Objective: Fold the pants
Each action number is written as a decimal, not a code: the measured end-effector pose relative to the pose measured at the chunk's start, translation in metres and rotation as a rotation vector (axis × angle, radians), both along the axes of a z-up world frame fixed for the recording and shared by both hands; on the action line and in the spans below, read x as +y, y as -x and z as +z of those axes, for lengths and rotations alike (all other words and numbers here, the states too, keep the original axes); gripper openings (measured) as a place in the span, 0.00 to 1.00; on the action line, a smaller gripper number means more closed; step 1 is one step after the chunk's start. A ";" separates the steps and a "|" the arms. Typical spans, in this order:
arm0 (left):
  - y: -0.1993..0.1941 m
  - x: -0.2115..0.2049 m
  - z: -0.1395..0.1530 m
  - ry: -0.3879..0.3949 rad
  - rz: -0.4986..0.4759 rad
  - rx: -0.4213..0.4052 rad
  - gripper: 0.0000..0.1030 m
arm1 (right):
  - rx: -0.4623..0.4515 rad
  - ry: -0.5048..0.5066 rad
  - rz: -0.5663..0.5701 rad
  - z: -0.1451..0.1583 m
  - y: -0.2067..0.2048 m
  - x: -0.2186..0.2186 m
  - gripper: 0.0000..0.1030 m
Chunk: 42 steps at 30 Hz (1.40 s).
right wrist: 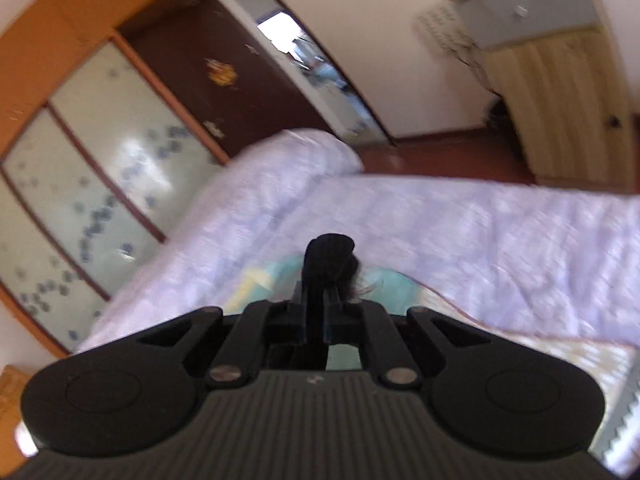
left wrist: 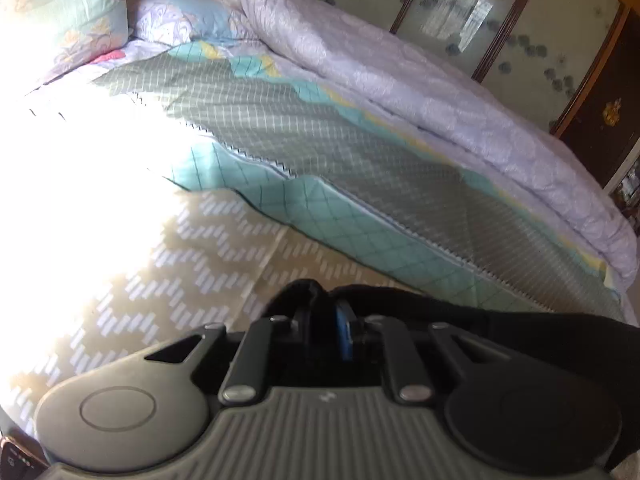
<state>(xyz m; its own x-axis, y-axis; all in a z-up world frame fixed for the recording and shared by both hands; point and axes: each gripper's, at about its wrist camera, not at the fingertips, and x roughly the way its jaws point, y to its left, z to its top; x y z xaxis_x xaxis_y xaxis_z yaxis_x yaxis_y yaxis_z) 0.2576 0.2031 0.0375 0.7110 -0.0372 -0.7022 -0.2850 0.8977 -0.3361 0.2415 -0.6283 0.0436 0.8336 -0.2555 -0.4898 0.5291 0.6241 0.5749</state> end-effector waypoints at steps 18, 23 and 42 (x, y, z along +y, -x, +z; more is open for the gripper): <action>0.001 -0.014 -0.004 -0.060 -0.044 0.024 0.12 | 0.293 0.122 0.105 -0.032 -0.054 0.045 0.52; 0.000 -0.013 -0.003 -0.058 -0.042 0.021 0.12 | 0.456 0.060 0.107 -0.077 -0.114 0.058 0.61; 0.010 -0.007 0.014 -0.034 0.030 0.038 0.42 | 0.298 0.206 0.051 -0.040 -0.085 0.054 0.49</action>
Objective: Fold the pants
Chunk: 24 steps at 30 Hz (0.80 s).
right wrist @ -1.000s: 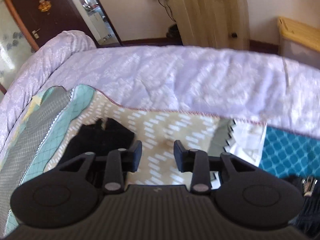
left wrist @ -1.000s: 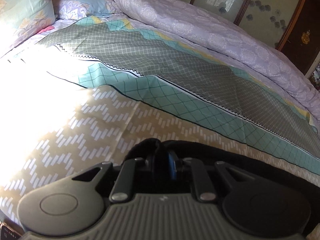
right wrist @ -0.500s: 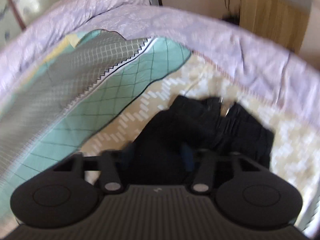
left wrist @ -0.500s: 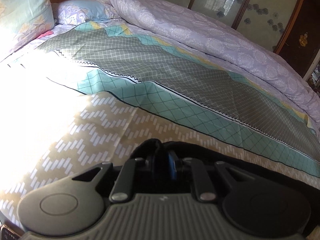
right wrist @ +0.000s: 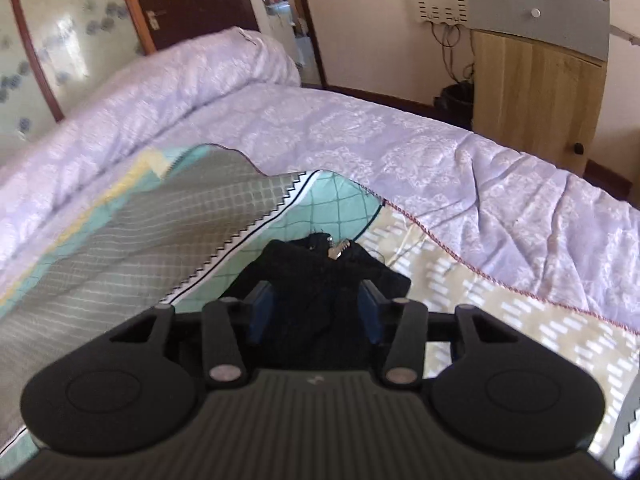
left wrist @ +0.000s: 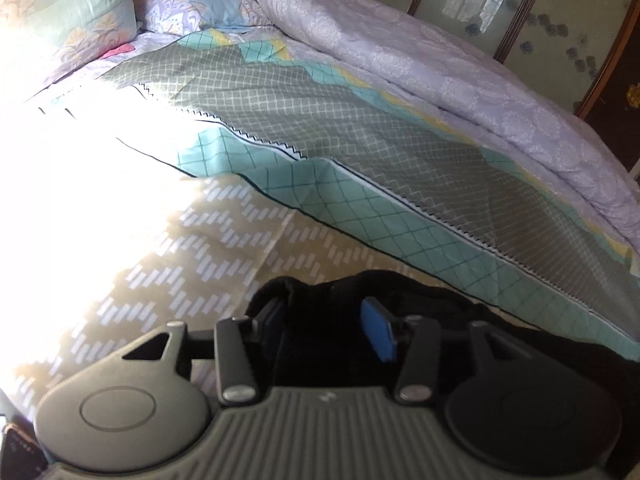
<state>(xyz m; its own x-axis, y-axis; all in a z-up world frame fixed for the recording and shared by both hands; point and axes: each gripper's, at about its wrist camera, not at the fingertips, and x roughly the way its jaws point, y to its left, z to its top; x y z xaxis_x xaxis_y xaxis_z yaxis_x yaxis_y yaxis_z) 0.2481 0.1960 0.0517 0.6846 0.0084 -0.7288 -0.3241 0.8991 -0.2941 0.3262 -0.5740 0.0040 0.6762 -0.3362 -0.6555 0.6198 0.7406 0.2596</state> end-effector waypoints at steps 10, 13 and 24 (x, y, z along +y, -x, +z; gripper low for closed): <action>0.180 0.026 0.055 0.055 -0.129 -0.052 0.53 | -0.068 -0.106 0.247 0.015 0.199 0.030 0.49; 0.222 0.029 0.043 0.118 -0.127 -0.023 0.59 | -0.051 -0.102 0.340 0.011 0.241 0.055 0.49; 0.213 0.016 -0.045 0.490 -0.031 0.115 0.57 | 0.020 -0.166 0.607 -0.017 0.288 0.194 0.49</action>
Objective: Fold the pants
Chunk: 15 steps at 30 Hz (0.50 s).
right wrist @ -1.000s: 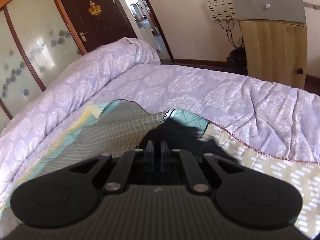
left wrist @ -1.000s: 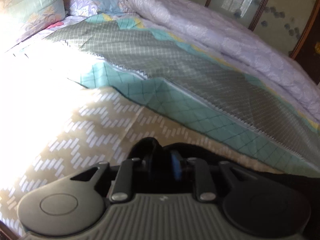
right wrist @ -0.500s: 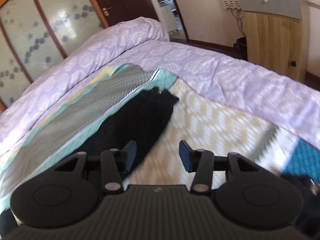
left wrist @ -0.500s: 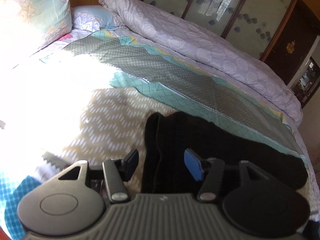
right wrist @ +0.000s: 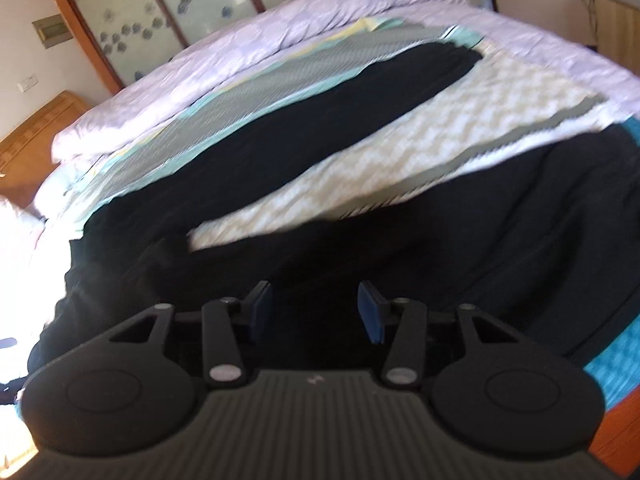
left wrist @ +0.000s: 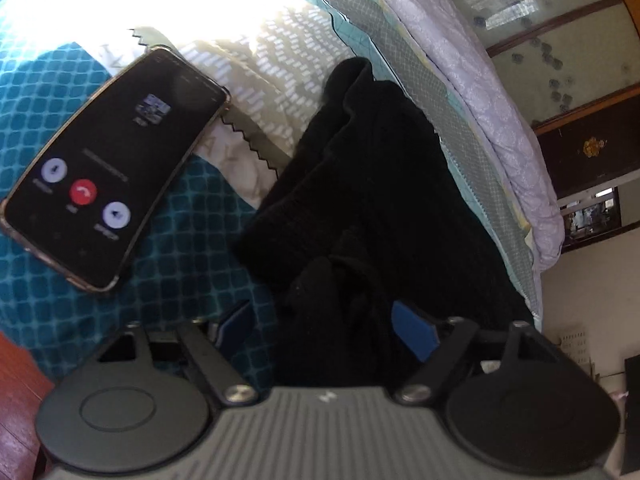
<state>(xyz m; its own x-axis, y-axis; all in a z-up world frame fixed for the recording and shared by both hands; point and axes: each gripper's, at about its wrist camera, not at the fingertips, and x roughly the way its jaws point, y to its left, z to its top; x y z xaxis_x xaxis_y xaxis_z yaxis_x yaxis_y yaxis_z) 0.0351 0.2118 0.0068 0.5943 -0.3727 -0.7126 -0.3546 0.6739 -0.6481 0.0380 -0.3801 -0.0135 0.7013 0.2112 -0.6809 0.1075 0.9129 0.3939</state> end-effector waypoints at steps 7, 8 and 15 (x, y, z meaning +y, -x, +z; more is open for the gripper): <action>0.033 -0.005 0.030 -0.321 -0.014 -0.032 0.08 | -0.010 0.061 0.095 0.003 -0.010 0.050 0.49; 0.040 0.003 0.027 -0.313 -0.007 -0.017 0.08 | -0.002 0.079 0.106 -0.001 -0.009 0.053 0.49; 0.059 0.016 0.043 -0.295 -0.073 -0.032 0.28 | 0.062 0.115 0.190 -0.013 -0.022 0.047 0.49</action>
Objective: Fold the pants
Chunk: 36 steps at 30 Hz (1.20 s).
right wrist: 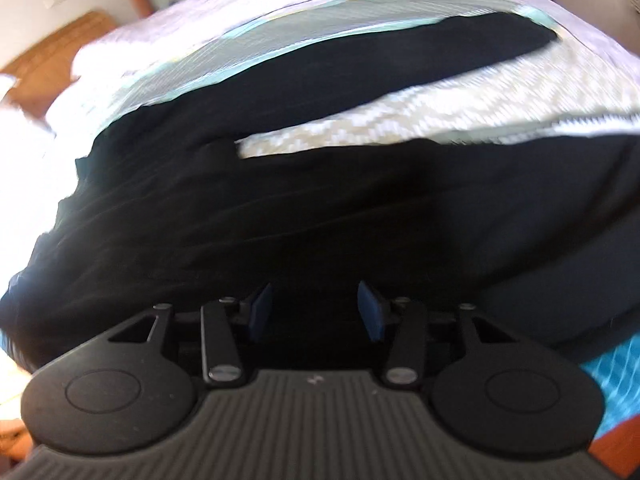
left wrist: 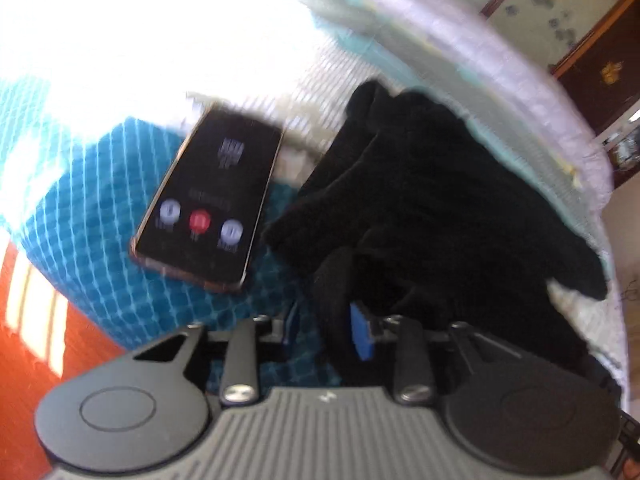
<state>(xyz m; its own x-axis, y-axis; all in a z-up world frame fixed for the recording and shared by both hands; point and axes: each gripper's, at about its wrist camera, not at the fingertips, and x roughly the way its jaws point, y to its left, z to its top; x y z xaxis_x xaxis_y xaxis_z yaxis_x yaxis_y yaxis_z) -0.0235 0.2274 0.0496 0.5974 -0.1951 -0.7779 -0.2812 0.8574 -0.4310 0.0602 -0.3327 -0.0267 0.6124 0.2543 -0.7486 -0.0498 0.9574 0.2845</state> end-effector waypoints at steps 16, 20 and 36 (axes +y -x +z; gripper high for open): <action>-0.282 -0.115 0.012 -0.719 -0.468 -0.276 0.64 | -0.004 0.027 -0.539 0.084 -0.274 -0.196 0.49; -0.311 -0.118 -0.026 -0.711 -0.518 -0.260 0.64 | 0.046 0.024 -0.703 0.053 -0.343 -0.229 0.50; -0.244 -0.132 0.016 -0.790 -0.556 -0.330 0.06 | -0.011 0.002 -0.809 0.049 -0.323 -0.259 0.05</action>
<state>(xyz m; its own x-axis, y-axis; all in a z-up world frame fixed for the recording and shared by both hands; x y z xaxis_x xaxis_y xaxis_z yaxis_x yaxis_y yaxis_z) 0.2205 0.0956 0.0659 0.7866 -0.0125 -0.6174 0.2736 0.9033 0.3303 0.3835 -0.5919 0.0226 0.6137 -0.2719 -0.7412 0.6556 0.6986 0.2866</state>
